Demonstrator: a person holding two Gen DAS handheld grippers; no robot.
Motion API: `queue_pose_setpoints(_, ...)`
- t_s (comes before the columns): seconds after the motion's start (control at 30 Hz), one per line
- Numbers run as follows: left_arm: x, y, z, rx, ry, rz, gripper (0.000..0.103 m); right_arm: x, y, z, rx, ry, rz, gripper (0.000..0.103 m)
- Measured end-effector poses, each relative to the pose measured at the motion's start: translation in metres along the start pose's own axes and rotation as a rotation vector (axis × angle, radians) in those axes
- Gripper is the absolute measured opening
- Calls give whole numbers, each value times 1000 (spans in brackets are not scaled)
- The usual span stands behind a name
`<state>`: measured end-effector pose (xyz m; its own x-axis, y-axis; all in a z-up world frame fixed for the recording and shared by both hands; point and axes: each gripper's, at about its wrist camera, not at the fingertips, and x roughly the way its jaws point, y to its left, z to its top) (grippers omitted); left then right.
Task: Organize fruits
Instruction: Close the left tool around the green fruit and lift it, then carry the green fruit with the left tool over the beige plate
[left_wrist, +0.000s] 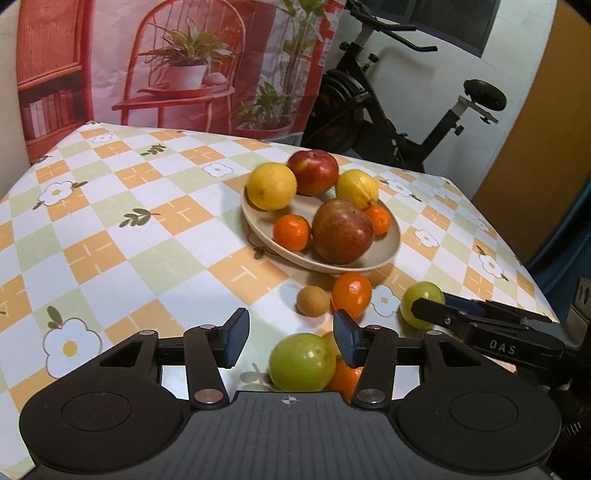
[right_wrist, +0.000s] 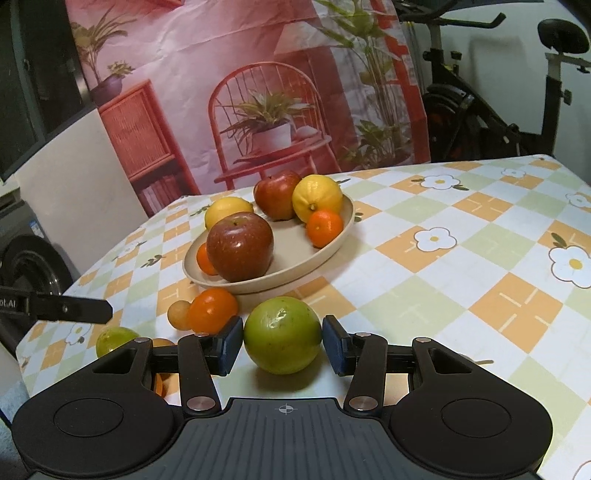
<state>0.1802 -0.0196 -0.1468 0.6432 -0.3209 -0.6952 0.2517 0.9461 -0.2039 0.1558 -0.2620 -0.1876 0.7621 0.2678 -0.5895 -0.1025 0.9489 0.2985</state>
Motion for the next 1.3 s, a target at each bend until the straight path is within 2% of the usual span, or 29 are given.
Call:
queue_pose_setpoints(0.77,17,7,-13,-90,111,-51,52,1,0,-1,0,3,5,44)
queue_pose_setpoints(0.9,18,8,-13,-99,110,-65,47,0,0,-1,1,3,5,44)
queue_pose_setpoints(1.1,16,10,-14,-118,99,-57,46,0,0,-1,1,4,6,44)
queue_pose_setpoints(1.3,8,13,-10,-122,56,-47,46,1,0,-2,6,4,7,44)
